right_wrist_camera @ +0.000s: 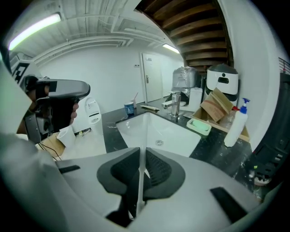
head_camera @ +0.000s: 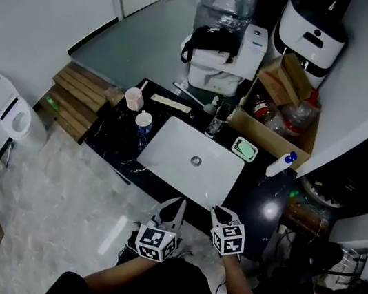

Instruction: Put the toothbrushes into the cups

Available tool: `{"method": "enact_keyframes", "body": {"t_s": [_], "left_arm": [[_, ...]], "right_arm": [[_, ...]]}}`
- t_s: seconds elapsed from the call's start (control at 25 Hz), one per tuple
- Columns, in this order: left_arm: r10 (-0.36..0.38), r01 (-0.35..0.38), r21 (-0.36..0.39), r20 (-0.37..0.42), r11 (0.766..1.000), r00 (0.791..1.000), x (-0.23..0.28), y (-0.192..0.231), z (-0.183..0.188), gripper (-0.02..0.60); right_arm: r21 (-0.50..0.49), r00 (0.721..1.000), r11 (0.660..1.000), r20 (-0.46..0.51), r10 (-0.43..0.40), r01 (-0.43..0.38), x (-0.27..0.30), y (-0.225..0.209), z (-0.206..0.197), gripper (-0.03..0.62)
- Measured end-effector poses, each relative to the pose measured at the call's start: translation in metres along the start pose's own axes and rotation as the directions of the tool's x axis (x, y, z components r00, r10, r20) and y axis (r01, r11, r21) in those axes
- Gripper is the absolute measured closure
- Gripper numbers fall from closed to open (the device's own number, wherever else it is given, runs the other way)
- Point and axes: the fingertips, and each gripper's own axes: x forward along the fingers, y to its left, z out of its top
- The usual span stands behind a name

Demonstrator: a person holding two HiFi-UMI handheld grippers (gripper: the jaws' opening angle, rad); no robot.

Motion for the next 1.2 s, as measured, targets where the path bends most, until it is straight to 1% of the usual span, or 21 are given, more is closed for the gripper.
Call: {"method": "enact_keyframes", "body": {"t_s": [0.2,0.4,0.52,0.76,0.84,0.96,1.08,1.2], "left_arm": [[-0.001,0.001,-0.023,0.015,1.000,1.000,-0.016,0.070,0.028,0.568],[-0.004,0.005,-0.023,0.045,1.000,0.999,-0.037,0.145,0.059,0.568],[-0.020,0.022,-0.048,0.026,0.999,0.999,-0.048,0.186,0.066,0.568],[-0.038,0.039,-0.045,0.009,0.998,0.999,-0.070,0.255,0.072,0.568],[-0.038,0.038,-0.057,0.005,0.998,0.999,-0.073,0.273,0.072,0.568],[-0.010,0.011,-0.087,0.016,0.996,1.000,-0.079,0.292,0.075,0.568],[0.014,-0.011,-0.098,0.027,0.995,1.000,-0.078,0.306,0.080,0.568],[0.020,-0.017,-0.089,0.037,0.996,0.999,-0.073,0.314,0.084,0.568]], "right_arm": [[0.019,1.000,1.000,0.024,0.014,-0.015,0.044,0.056,0.050,0.540],[0.022,0.999,1.000,0.054,-0.003,0.002,0.089,0.108,0.092,0.540],[0.025,0.998,1.000,0.063,-0.005,0.004,0.116,0.138,0.114,0.539],[0.012,0.996,1.000,0.081,0.024,-0.025,0.164,0.195,0.152,0.539],[0.004,0.996,0.999,0.076,0.039,-0.040,0.176,0.212,0.158,0.539],[-0.004,0.996,0.998,0.073,0.061,-0.061,0.186,0.233,0.163,0.539],[0.005,0.993,0.998,0.100,0.064,-0.065,0.195,0.243,0.175,0.539],[0.008,0.989,0.997,0.131,0.076,-0.077,0.201,0.245,0.193,0.539]]}}
